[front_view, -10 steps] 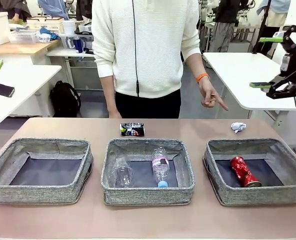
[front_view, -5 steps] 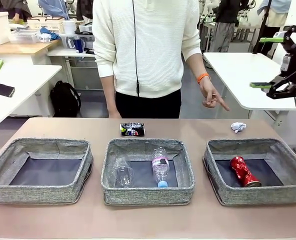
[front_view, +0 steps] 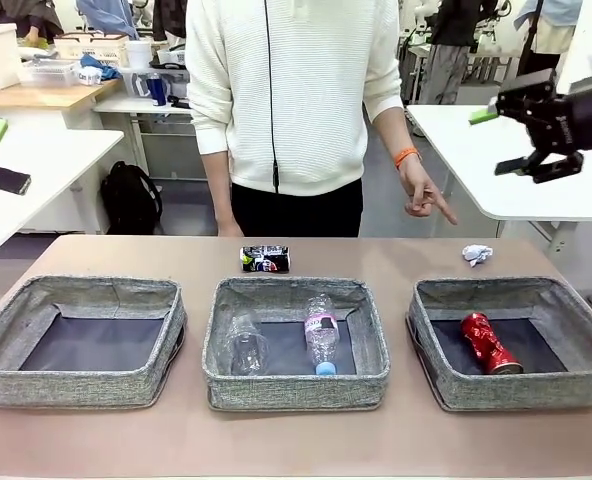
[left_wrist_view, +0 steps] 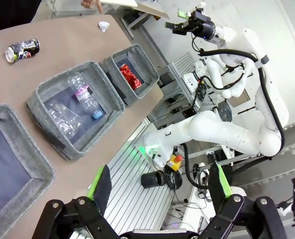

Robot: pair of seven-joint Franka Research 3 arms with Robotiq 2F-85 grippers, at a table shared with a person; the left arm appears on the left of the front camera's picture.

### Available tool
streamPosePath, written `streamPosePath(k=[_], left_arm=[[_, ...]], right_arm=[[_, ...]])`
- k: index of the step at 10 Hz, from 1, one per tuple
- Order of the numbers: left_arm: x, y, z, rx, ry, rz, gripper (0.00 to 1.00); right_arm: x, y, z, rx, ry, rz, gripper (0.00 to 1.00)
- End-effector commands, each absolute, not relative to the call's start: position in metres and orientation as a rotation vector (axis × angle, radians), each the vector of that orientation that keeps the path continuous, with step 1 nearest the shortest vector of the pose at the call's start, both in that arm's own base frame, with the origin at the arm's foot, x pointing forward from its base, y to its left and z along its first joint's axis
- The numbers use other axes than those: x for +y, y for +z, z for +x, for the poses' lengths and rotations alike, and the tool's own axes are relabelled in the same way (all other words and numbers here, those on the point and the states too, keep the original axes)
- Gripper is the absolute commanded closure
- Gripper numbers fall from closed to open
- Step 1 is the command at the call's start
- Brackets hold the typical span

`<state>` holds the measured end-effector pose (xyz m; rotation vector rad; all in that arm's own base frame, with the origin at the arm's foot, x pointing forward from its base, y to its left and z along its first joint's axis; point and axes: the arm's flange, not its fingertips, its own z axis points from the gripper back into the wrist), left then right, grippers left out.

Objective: Sort the waste into the appropriate baskets.
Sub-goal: Pick up the waste item pointed out by the person.

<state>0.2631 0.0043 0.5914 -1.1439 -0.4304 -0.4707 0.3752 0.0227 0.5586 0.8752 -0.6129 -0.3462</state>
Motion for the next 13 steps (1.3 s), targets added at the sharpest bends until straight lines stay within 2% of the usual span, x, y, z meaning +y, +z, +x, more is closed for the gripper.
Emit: streamPosePath(k=[1, 2, 4, 5, 6, 7, 9, 10, 13], left_arm=[[0.002, 0.592, 0.263, -0.452, -0.491, -1.158, 0.00], [0.002, 0.592, 0.263, -0.452, -0.491, -1.158, 0.00], [0.002, 0.592, 0.263, -0.452, -0.491, -1.158, 0.00], [0.002, 0.592, 0.263, -0.452, -0.491, -1.158, 0.00], [0.002, 0.592, 0.263, -0.452, -0.491, -1.158, 0.00], [0.002, 0.592, 0.263, -0.452, -0.491, -1.158, 0.00], [0.002, 0.592, 0.263, -0.452, -0.491, -1.158, 0.00], [0.002, 0.592, 0.263, -0.452, -0.491, -1.158, 0.00], [0.002, 0.592, 0.263, -0.452, -0.491, -1.158, 0.00]], right_arm=[[0.000, 0.542, 0.365, -0.871, -0.872, 0.165, 0.00], [0.023, 0.559, 0.375, -0.613, -0.346, 0.875, 0.00], [0.023, 0.559, 0.375, -0.613, -0.346, 0.875, 0.00], [0.012, 0.552, 0.372, -0.693, -0.391, 0.789, 0.00], [0.018, 0.544, 0.412, -0.620, -0.352, 0.412, 0.00], [0.007, 0.538, 0.443, -0.572, -0.371, 0.290, 0.00], [-0.013, 0.514, 0.493, -0.469, -0.240, 0.067, 0.00], [-0.023, 0.498, 0.512, -0.389, -0.137, 0.050, 0.00], [-0.049, 0.455, 0.564, -0.257, -0.104, 0.113, 0.00]])
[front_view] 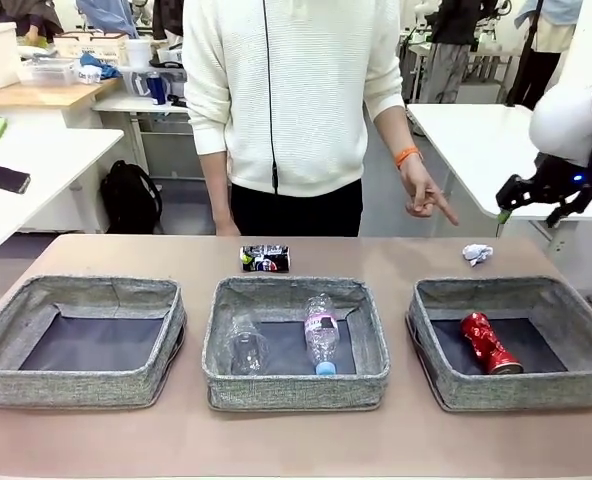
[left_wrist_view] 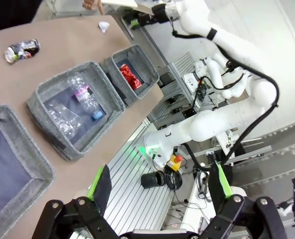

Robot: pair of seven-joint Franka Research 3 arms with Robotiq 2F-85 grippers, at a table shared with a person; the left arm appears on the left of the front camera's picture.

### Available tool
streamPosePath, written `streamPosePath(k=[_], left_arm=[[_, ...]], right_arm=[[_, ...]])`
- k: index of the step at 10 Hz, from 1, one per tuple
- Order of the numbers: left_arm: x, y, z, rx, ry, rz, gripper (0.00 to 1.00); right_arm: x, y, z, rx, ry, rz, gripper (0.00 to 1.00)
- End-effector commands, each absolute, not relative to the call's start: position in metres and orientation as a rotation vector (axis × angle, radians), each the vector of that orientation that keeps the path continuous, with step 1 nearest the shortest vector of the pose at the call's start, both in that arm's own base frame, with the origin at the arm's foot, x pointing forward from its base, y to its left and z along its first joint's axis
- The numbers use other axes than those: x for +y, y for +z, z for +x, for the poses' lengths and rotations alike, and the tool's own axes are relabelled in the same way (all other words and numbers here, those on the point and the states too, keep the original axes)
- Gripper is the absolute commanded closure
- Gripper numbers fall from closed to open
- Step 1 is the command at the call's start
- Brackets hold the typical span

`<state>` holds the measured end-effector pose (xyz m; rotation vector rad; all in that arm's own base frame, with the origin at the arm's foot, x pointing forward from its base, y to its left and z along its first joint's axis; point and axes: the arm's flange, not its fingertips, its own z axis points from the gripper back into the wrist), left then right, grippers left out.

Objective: Sort the waste into the appropriate baskets.
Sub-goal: Pick up the waste item pointed out by the person.

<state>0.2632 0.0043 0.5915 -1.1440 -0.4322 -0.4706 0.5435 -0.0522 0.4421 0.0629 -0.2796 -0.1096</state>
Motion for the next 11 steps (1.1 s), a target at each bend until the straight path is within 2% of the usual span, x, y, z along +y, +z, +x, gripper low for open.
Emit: streamPosePath(k=[1, 2, 4, 11], left_arm=[[0.002, 0.592, 0.263, -0.452, -0.491, -1.158, 0.00], [0.002, 0.592, 0.263, -0.452, -0.491, -1.158, 0.00], [0.002, 0.592, 0.263, -0.452, -0.491, -1.158, 0.00], [0.002, 0.592, 0.263, -0.452, -0.491, -1.158, 0.00]], right_arm=[[-0.054, 0.441, 0.579, -0.247, -0.105, 0.163, 0.00], [-0.056, 0.427, 0.592, -0.245, -0.108, 0.221, 0.00], [-0.064, 0.392, 0.614, -0.190, -0.154, 0.209, 0.00], [-0.064, 0.329, 0.633, -0.001, -0.158, 0.224, 0.00]])
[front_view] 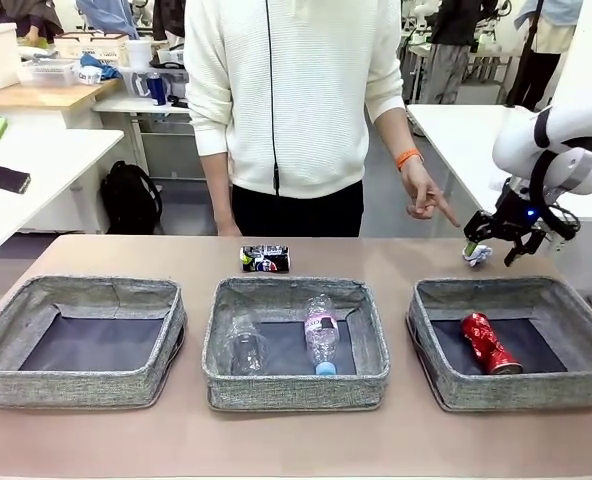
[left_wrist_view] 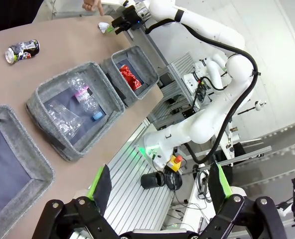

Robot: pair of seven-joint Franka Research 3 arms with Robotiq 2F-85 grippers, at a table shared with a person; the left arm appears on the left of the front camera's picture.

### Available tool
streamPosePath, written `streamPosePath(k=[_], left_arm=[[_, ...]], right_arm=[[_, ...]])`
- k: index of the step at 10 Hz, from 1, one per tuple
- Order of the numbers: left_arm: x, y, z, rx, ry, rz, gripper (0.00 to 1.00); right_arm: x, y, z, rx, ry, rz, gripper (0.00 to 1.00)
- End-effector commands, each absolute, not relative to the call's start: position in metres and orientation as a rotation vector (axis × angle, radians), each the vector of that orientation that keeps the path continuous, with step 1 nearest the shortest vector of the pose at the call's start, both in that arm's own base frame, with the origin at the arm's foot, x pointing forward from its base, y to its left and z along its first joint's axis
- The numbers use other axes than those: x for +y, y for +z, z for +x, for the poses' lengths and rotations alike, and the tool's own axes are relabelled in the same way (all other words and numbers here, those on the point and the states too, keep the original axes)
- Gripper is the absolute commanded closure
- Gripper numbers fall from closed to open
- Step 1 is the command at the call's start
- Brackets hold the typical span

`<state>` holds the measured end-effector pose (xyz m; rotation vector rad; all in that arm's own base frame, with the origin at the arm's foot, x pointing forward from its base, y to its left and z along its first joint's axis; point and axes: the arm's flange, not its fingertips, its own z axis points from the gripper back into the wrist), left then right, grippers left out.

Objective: Sort the waste into the appropriate baskets.
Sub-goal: Pick up the waste item pointed out by the person.

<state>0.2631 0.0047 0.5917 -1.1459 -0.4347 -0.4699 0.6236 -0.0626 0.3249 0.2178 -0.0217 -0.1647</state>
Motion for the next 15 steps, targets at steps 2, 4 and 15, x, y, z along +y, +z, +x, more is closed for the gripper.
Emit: streamPosePath(k=[2, 4, 15], left_arm=[[0.002, 0.592, 0.263, -0.452, -0.491, -1.158, 0.00], [0.002, 0.592, 0.263, -0.452, -0.491, -1.158, 0.00], [0.002, 0.592, 0.263, -0.452, -0.491, -1.158, 0.00]], right_arm=[[-0.063, 0.326, 0.633, 0.009, -0.166, 0.203, 0.00], [-0.058, 0.326, 0.634, 0.009, -0.162, 0.180, 0.00], [-0.054, 0.332, 0.647, -0.119, -0.173, 0.223, 0.00]])
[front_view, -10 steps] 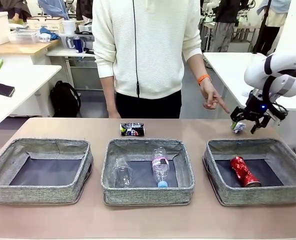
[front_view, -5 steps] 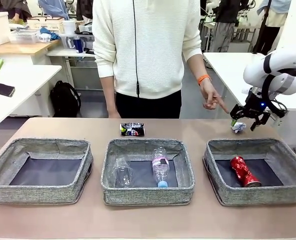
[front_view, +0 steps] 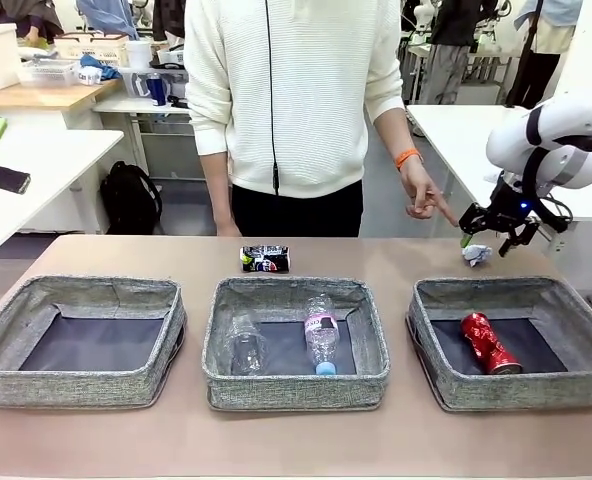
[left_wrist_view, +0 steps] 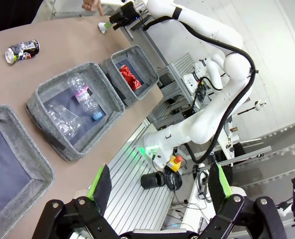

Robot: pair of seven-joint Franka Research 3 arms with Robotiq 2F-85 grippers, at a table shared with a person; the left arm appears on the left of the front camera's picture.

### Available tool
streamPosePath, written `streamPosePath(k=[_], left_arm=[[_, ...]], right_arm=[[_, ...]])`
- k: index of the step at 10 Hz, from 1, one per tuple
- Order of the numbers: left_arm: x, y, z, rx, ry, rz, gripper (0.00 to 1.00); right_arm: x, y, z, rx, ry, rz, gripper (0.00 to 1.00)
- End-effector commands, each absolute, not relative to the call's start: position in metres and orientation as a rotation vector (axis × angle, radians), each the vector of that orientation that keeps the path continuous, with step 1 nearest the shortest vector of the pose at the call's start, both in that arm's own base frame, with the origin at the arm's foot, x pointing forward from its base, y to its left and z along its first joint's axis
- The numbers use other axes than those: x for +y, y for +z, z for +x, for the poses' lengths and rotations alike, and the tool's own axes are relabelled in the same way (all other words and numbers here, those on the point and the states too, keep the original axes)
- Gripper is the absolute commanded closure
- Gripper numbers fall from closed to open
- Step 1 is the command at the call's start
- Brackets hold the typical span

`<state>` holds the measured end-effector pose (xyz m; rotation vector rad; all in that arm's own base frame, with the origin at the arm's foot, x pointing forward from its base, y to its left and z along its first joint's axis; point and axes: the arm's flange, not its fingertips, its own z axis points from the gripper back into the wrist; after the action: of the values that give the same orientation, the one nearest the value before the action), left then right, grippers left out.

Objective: Sort the waste into the appropriate baskets.
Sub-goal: Pick up the waste item pointed out by the person.

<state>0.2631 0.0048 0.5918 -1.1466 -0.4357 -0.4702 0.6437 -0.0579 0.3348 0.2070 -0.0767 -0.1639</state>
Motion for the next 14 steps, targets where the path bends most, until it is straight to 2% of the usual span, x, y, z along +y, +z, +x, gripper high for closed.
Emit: streamPosePath(k=[1, 8, 9, 14], left_arm=[[0.002, 0.592, 0.263, -0.452, -0.491, -1.158, 0.00], [0.002, 0.592, 0.263, -0.452, -0.491, -1.158, 0.00], [0.002, 0.592, 0.263, -0.452, -0.491, -1.158, 0.00], [0.002, 0.592, 0.263, -0.452, -0.491, -1.158, 0.00]], right_arm=[[-0.052, 0.331, 0.649, -0.124, -0.171, 0.221, 0.00], [-0.054, 0.318, 0.657, -0.108, -0.199, 0.211, 0.00], [-0.059, 0.318, 0.659, -0.155, -0.236, 0.214, 0.00], [-0.063, 0.316, 0.661, -0.176, -0.259, 0.224, 0.00]])
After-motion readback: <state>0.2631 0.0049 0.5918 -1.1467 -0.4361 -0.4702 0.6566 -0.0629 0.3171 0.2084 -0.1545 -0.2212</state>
